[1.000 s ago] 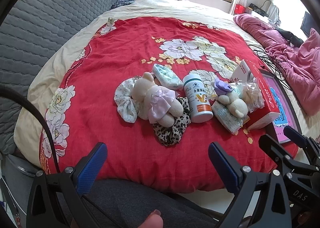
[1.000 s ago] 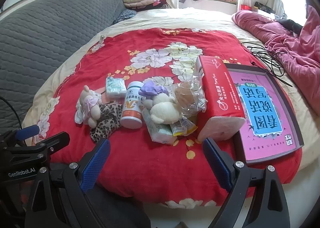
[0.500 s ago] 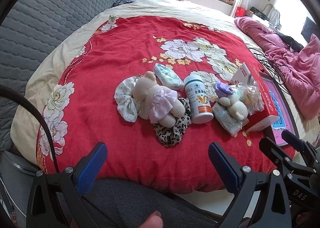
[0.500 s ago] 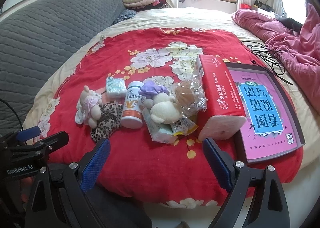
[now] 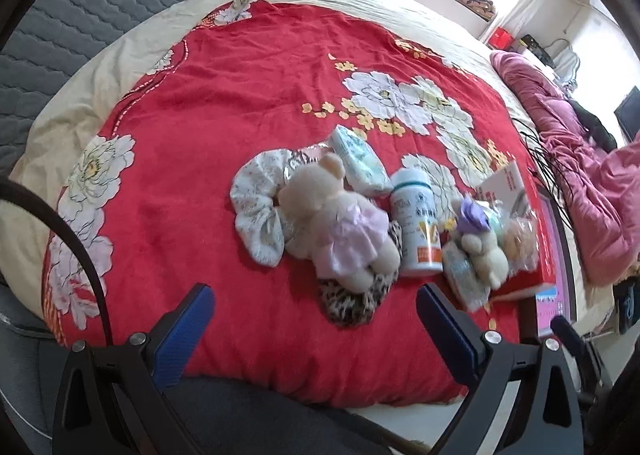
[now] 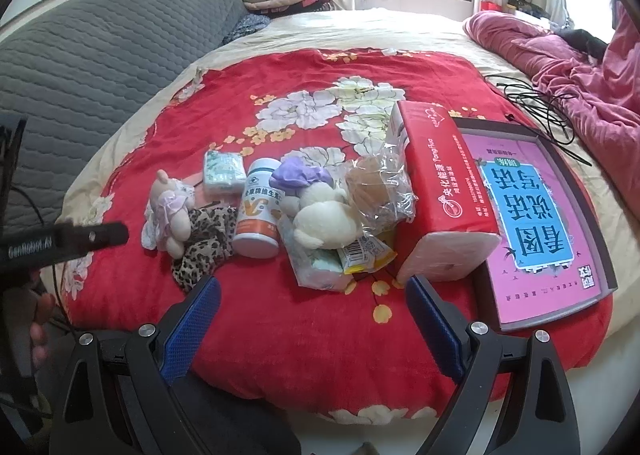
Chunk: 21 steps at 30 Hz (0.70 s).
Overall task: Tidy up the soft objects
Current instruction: 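Grasp the teddy bear in pink dress with left tool while right tool grasps the bagged bun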
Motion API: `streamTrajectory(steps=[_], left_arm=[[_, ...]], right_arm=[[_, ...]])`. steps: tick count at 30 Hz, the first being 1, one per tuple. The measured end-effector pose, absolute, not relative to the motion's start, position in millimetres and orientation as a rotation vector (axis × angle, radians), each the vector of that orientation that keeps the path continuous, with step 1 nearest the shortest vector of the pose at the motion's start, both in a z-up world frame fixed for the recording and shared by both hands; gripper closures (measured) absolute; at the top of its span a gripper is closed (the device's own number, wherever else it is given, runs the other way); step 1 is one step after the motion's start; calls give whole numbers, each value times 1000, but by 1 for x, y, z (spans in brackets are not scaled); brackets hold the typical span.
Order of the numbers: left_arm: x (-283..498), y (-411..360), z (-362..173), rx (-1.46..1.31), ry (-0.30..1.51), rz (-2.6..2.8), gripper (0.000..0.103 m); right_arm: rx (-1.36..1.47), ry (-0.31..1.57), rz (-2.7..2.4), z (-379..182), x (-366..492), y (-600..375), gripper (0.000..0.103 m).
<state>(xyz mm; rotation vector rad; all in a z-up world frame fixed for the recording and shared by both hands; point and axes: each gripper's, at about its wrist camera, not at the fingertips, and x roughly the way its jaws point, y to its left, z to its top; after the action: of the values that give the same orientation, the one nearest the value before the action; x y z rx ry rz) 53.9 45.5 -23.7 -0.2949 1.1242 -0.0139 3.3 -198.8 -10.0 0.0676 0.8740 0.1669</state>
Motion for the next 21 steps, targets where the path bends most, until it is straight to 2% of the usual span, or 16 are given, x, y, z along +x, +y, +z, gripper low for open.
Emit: streamTrajectory(steps=[13, 17, 21], left_arm=[[101, 34, -50, -304, 1189, 5, 10], [110, 32, -57, -313, 1213, 9, 21], [115, 34, -63, -337, 1221, 0, 21]], right_arm=[[40, 865, 106, -6, 44, -211, 9], [2, 836, 63, 0, 64, -220, 9], [-58, 870, 49, -5, 85, -222, 9]])
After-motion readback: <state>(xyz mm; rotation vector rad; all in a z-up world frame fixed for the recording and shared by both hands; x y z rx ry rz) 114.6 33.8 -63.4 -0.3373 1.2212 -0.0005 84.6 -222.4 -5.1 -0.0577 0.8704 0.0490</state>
